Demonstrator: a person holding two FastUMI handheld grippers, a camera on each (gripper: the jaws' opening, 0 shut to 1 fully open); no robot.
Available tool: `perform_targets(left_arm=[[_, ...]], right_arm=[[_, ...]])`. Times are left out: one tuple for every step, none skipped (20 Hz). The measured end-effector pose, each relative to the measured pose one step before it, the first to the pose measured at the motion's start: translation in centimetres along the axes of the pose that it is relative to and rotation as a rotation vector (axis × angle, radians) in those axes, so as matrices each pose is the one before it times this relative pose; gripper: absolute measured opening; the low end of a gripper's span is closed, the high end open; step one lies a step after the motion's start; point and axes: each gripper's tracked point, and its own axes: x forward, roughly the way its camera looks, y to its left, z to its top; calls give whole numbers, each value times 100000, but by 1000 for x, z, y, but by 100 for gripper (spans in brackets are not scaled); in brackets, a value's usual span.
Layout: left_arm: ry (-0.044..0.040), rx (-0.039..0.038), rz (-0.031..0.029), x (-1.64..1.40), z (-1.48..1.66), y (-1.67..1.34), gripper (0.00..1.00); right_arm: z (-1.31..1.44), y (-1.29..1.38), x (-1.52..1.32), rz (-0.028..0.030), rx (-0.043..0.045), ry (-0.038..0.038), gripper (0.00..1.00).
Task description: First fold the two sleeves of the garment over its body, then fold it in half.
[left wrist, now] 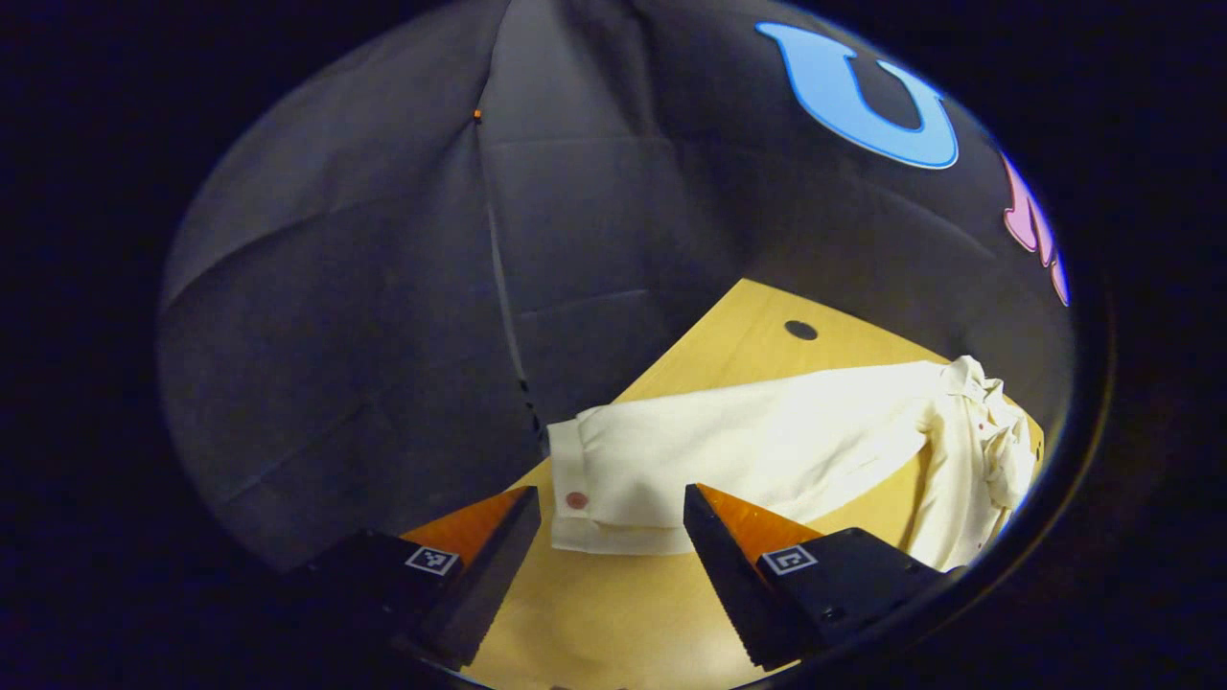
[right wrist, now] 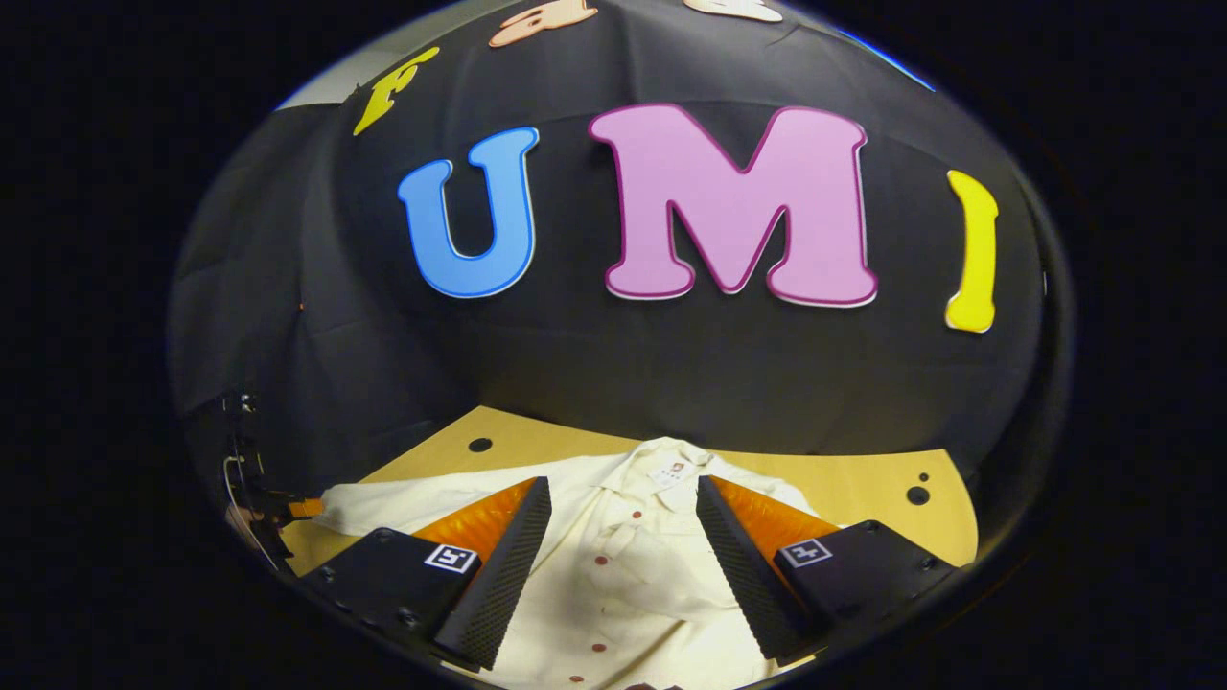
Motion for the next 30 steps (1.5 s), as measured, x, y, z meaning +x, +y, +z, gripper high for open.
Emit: perform_targets(left_arm=[[2534,-1186,193,1090,-322,274,99],[1836,-900,-356,1105,-186,174,99],[2856,-352,93,807,-133,112,99],[2377,343,-439,820,-504,53,99],[2148,441,-150,724,-152,-15,99],[616,1115,372,304,-128,15,99],[-94,836,-78,82,70,-62,100],[457,602,-434,-726,-158,-408,100],[907,658,-544,7,-214,-386,97],[652,714,-1202,127,100,-410,93],[416,1655,-386,125,146,-170,80],[305,888,-1656,122,-161,-154,75],[364,489,-1208,-86,158,-210,67],[27,442,-2008,-232,215,-499,59],[-263,299,-925,-142,368,-312,29],[193,656,382,98,-2,-41,23],[542,1300,1322,-154,161,15,12],[-243,1367,532,-304,450,-363,9],[-2472,1484,-1078,-620,1184,-987,7],[-3190,1648,-1637,-967,1340,-1243,7],[-3147,1987,-2156,-1088,1498,-1675,6],[-3660,2407,-2203,-1306,1741,-1736,10],[-3549,1738,-3385,-979,1990,-2157,6],[-3457,1424,-3539,-718,1896,-2597,6],[-3467,1220,-3696,-627,1859,-2797,10],[-3207,961,-4220,-243,1769,-3072,7],[-2804,622,-4828,-345,1612,-3112,6],[-2174,552,-4898,-535,1419,-3420,7],[-1757,239,-4825,-186,1363,-3631,6],[-1126,703,-4558,-89,900,-3557,6]], right_arm=[[730,-443,-788,-1736,14,-1747,97],[584,-413,-732,-1271,242,-1386,98],[356,-460,-643,-1456,-60,-1056,97],[293,-540,-660,-1675,-533,-855,97],[182,-610,-507,-2767,-1510,-385,98],[246,-729,-670,-2376,-1388,-1357,98],[59,-747,-700,-1668,-1089,-978,98],[3,-592,-623,-1484,-560,-352,97],[-361,-465,-434,-1019,-321,387,98],[-436,-663,-512,-1606,159,970,97],[-314,-649,-499,-1195,646,851,97],[-274,-717,-498,-1378,935,343,97],[-281,-709,-451,-1491,810,219,97],[-353,-835,-321,-1597,523,253,98],[-418,-837,-306,-1428,362,393,98],[-384,-788,-157,-1300,262,476,98],[-339,-793,-230,-1297,152,522,98],[-250,-779,-76,-1147,54,214,98],[-285,-732,-29,-900,148,535,98],[-114,-801,-35,-821,308,517,98],[-136,-818,22,-910,487,136,97],[37,-704,16,-536,662,10,98],[22,-699,21,-527,452,-84,98],[61,-768,24,-536,37,-80,98],[-44,-842,23,-596,-685,-68,98],[17,-804,9,-692,-862,-136,98],[-82,-727,-12,-456,-936,21,98],[-5,-704,5,-299,-700,65,98],[-59,-581,-73,-379,-795,-30,98],[-98,-687,-93,-506,-566,69,98]])
